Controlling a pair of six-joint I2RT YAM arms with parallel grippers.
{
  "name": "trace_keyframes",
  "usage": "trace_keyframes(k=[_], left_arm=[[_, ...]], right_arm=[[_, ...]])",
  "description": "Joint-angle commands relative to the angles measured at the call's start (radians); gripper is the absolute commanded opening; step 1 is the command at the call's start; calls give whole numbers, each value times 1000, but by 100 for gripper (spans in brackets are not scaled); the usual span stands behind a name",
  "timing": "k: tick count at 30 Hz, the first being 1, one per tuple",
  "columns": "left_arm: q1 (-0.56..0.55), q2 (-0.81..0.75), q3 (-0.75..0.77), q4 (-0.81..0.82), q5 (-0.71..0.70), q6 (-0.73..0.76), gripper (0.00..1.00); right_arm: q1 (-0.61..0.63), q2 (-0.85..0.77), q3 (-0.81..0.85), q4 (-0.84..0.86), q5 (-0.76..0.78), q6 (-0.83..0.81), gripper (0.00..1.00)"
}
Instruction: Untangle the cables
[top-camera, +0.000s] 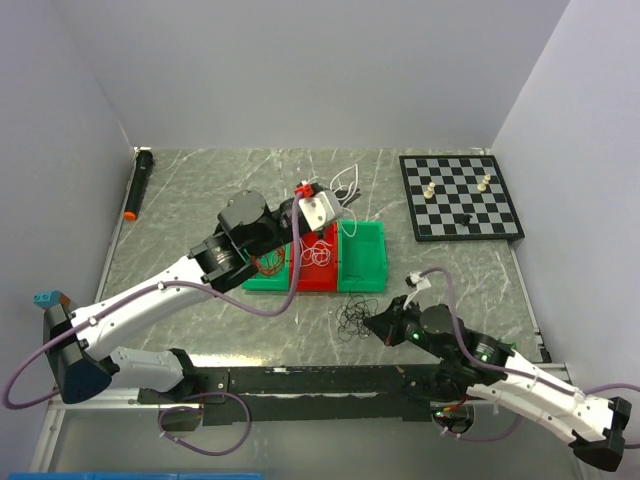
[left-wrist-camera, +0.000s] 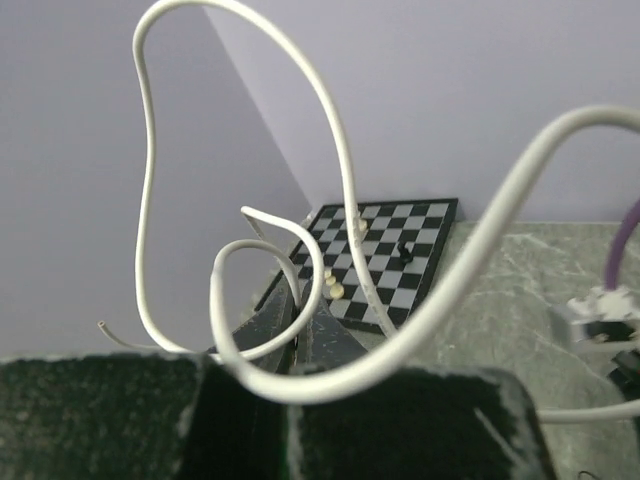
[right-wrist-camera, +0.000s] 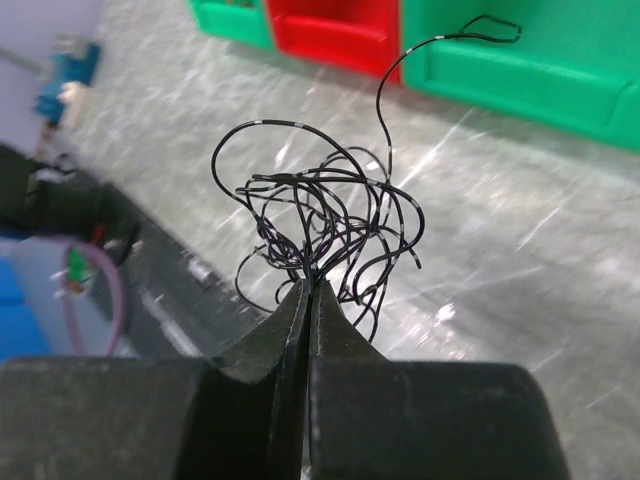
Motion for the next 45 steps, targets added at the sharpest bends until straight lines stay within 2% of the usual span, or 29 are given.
trace_keyframes(k=[1,3,6,11,17,24,27,33,36,41,45], left_arm=[[50,26,-52,9,-12,-90,1],[76,48,-85,-2,20,-109,1],[122,101,-127,-1,47,-145,1],[178,209,-135,-33,135,-139,1],[202,255,-158,-13,193,-179,4],[205,238,-225,-13,238,-213,14],[205,220,-277,-13,229,-207,17],[205,200,-404,100,163,-218,31],[207,201,-403,124,126,-227,30],[210,206,-395,200,-6,-238,22],[211,201,-395,199,-17,-228,19]], right_arm=[[21,-112,2,-120,-62,55,0],[21,-135,33,-166,-47,64,0],[22,-140,126,-279,74,101,0],[21,-226,249,-145,91,0,0],[21,-142,430,-114,62,-131,0],[21,-124,433,-126,38,-125,0],[21,-135,415,-120,27,-110,0],[21,-126,401,-108,-4,-102,0],[21,-114,396,-104,-13,-97,0],[21,-109,390,-103,-18,-96,0],[21,-111,387,-109,-16,-100,0]])
